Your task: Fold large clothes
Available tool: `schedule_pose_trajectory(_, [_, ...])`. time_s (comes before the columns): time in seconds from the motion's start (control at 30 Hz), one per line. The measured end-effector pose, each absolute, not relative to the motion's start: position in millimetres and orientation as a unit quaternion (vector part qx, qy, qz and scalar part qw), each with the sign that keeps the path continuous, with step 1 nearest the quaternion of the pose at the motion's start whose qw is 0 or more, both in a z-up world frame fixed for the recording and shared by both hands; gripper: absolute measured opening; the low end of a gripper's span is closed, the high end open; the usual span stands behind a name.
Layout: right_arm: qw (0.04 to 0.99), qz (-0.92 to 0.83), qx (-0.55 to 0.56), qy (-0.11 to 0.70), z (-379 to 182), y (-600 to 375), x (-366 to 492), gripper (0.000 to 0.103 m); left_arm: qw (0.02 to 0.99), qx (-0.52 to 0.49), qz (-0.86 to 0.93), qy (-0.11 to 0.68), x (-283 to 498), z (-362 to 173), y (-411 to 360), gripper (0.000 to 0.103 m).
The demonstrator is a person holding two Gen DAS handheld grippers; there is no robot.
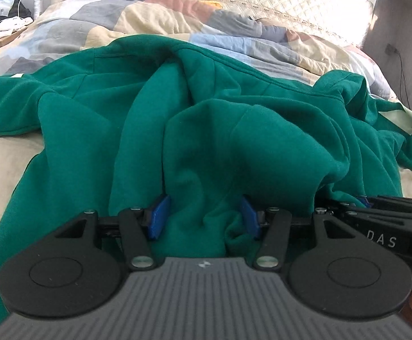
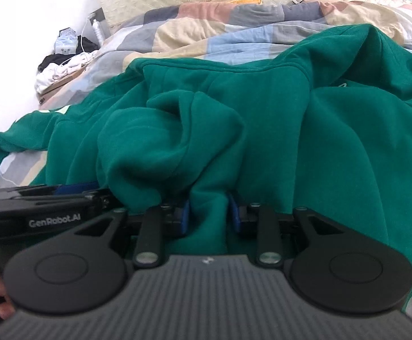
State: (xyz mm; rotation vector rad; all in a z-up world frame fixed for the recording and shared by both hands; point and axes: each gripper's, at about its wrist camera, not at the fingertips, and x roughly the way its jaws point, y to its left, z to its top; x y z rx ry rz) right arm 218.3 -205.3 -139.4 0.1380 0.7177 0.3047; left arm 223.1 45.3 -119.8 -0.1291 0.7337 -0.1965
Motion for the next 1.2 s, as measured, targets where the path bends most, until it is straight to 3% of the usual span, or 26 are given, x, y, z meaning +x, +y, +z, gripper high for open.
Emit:
schedule_pose_trajectory(0.3, [0.929, 0.149, 0.075, 0.330, -117.3, -208.4, 202.5, 0.034, 0.935, -0.066, -0.100, 0.335, 205.1, -101.0, 43.7, 0.061])
schedule_pose_trajectory(0.67, [0.967, 0.123, 0.044, 0.219, -87.5, -209.5, 196.9, 0.033, 0.946, -0.064, -0.107, 0.300, 184.4, -80.2, 45.4, 0.061])
schedule_pose_trajectory(0.8, [0.961, 0.134, 0.061, 0.236, -97.7, -203.3, 217.4, 0.032, 0.942, -0.059, -0.105, 0.313, 189.8, -87.8, 44.8, 0.061])
schedule_pose_trajectory(0.97, [0.939, 0.125, 0.020, 0.319, -135.2, -184.1, 234.2, 0.031, 0.932, -0.048, -0.093, 0.347, 204.3, -105.9, 41.7, 0.061])
schedule_pose_trajectory(1.2, [0.931, 0.129, 0.063, 0.337, -134.1, -194.5, 241.3, 0.029, 0.930, -0.050, -0.083, 0.355, 212.8, -117.7, 40.3, 0.061])
